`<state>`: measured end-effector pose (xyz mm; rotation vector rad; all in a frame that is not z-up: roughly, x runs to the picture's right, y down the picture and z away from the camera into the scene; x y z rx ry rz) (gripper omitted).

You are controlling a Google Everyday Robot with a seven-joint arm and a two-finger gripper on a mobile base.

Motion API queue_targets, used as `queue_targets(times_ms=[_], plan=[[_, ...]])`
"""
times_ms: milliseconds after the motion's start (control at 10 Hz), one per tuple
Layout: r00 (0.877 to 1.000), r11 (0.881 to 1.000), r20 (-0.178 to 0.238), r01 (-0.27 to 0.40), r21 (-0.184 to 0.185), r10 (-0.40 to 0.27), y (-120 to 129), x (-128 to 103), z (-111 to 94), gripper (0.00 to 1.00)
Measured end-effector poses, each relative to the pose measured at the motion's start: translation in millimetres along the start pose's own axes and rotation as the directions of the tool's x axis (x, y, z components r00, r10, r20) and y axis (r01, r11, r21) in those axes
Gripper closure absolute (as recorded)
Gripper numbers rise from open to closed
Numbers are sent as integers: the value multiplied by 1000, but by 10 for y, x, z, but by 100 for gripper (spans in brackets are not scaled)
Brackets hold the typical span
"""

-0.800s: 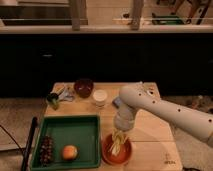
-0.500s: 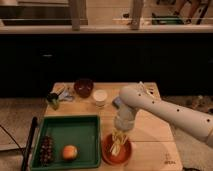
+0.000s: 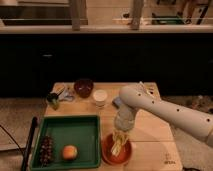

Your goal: Place banana in red bowl

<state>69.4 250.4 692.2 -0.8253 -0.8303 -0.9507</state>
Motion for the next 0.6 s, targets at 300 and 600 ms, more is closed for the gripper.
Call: queue_targets(times_ms=[300, 600], plan=[[1000, 1000, -17, 26, -2, -26, 14, 43, -71, 20], [998, 999, -44, 36, 18, -36, 78, 193, -272, 20]])
